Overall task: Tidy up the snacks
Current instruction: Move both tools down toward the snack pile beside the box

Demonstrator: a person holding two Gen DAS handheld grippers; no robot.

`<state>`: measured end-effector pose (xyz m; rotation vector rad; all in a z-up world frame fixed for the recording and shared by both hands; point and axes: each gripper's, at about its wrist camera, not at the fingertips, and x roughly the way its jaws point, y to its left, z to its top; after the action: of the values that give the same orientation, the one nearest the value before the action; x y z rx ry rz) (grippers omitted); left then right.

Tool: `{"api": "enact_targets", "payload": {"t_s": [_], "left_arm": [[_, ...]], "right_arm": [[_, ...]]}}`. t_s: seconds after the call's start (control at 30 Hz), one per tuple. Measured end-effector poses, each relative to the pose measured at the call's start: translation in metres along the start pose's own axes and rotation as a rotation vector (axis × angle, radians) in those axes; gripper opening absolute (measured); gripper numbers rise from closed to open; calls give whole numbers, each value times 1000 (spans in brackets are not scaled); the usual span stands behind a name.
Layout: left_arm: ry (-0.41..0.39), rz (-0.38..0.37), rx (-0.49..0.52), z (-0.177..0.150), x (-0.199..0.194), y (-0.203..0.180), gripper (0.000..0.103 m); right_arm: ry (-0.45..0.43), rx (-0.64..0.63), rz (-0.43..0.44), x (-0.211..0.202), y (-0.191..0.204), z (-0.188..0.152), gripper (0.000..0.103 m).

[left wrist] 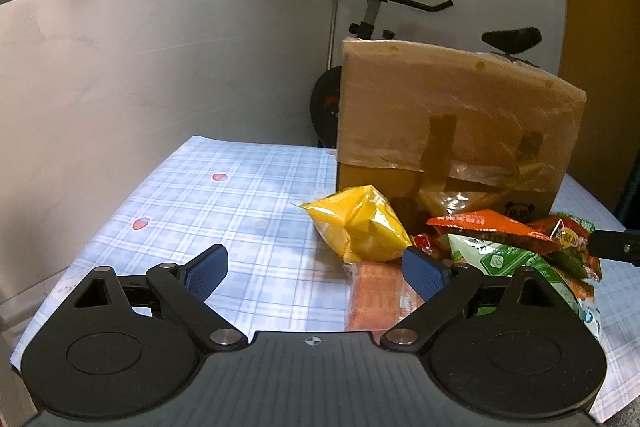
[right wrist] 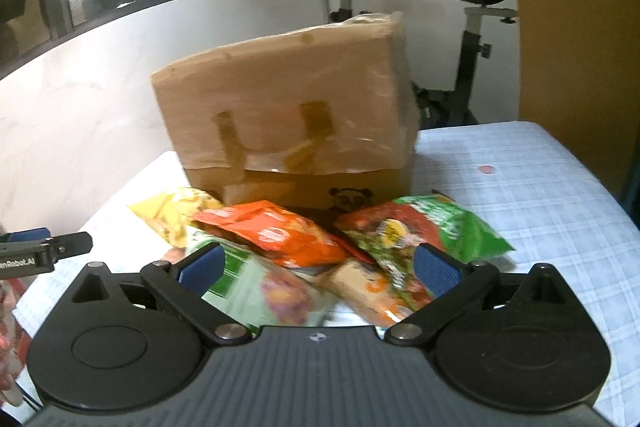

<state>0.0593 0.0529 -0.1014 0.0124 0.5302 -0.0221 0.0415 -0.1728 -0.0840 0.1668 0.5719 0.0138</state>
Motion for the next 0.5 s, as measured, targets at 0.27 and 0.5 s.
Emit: {"api": "enact_targets", "payload": {"t_s": [0.27, 0.5], "left_arm": [[-15, 8, -49, 0, -1, 14, 95], [-2, 15, -62, -7, 8, 21, 95]], "right_arm": [[101, -29, 74, 21, 46, 10, 103], [196, -114, 24, 44, 71, -6, 103]]}}
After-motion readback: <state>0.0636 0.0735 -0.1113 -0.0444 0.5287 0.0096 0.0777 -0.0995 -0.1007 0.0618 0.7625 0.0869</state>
